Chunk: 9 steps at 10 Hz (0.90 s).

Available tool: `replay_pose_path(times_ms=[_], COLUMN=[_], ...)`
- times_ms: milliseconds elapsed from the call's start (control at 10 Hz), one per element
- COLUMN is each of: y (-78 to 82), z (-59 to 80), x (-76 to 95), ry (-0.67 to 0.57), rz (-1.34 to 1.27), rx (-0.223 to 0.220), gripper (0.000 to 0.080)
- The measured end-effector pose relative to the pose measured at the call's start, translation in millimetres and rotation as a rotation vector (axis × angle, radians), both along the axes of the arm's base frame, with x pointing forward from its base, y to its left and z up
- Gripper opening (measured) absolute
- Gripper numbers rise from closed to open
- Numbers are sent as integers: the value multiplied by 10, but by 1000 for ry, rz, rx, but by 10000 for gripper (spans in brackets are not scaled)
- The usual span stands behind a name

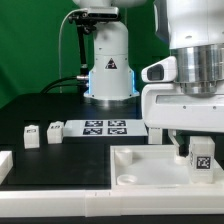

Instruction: Assemble one leg

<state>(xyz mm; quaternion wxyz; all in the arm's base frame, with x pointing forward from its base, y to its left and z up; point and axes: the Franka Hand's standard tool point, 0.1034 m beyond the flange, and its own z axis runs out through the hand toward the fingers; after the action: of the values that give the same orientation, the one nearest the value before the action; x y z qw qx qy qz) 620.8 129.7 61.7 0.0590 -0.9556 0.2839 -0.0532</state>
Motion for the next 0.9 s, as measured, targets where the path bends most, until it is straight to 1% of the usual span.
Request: replay_pose_path(times_ms=[200, 300, 400, 700, 800, 900], y=[6, 2, -19, -32, -33, -34], z=[52, 57, 55, 45, 44, 43], x=[62, 70, 75, 68, 68, 67], ry=[-31, -37, -48, -48, -48, -48], rz=[313, 372, 489, 498, 498, 498], rx=[-80, -94, -116, -117, -117, -117], gripper=[649, 649, 649, 639, 450, 450])
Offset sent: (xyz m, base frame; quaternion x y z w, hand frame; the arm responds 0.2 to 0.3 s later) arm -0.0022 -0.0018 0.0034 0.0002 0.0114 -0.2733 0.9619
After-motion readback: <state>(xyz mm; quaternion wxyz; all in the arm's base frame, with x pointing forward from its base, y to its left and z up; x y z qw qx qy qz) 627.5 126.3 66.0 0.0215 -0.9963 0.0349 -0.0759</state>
